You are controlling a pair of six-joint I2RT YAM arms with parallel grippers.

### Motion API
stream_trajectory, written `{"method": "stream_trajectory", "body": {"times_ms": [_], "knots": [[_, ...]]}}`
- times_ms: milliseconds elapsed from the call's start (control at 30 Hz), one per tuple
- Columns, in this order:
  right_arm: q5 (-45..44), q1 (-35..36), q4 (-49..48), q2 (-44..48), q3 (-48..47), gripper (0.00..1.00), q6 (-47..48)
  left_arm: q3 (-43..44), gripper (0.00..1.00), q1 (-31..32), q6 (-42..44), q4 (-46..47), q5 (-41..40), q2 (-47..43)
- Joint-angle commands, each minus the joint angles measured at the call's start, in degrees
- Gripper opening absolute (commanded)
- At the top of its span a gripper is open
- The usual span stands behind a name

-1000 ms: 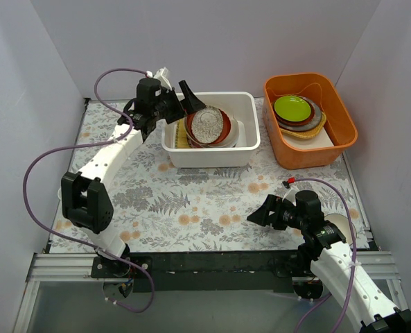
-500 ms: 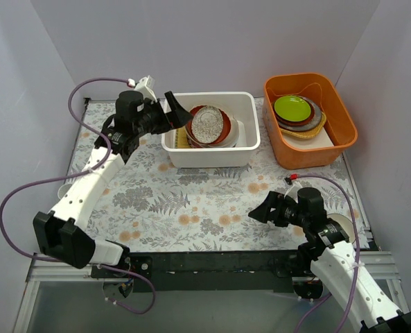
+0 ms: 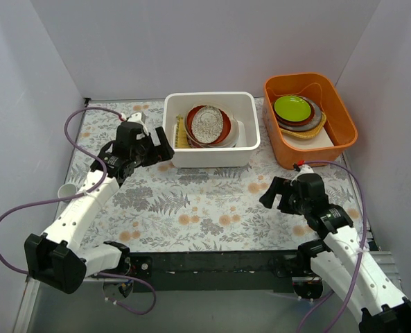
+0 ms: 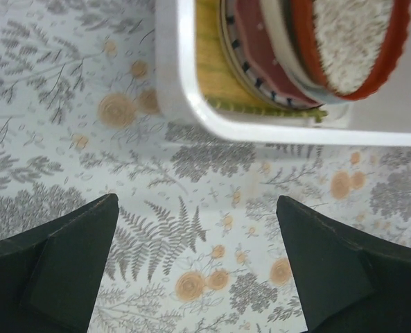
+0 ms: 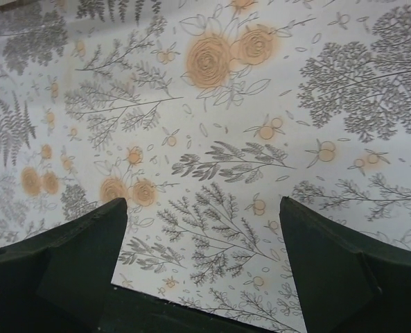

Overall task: Place the plates into the plastic bin on the countertop
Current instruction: Reset both arms

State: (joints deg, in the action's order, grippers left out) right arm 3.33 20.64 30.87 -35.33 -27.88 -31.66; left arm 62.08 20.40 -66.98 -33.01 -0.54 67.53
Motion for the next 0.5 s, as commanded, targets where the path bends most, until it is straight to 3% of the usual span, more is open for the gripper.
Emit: {"method": "stream_trajectory", "body": {"times_ms": [0,200,400,467], "knots": [[-9.5,0.2,2.5,-4.3,-5.2,0.98,2.4,-6.2,0.98,-0.3,-1.7,-2.5,-4.7,-4.2],[-15.5,0.2,2.1,-7.9,-7.5,0.98,6.1,-12.7,0.98,-0.3,-3.6,-1.2,-1.6,-4.1],[-19.0,0.1,-4.1,-7.4,-5.7,0.98,7.7,-18.0,0.98,-0.3,-3.2,4.6,6.2,-5.0],[-20.2,0.2,-7.3,-6.7,-3.9,0.98,7.8,-18.1,0.98,-0.3,-3.1,5.1,5.5,-5.7]]}}
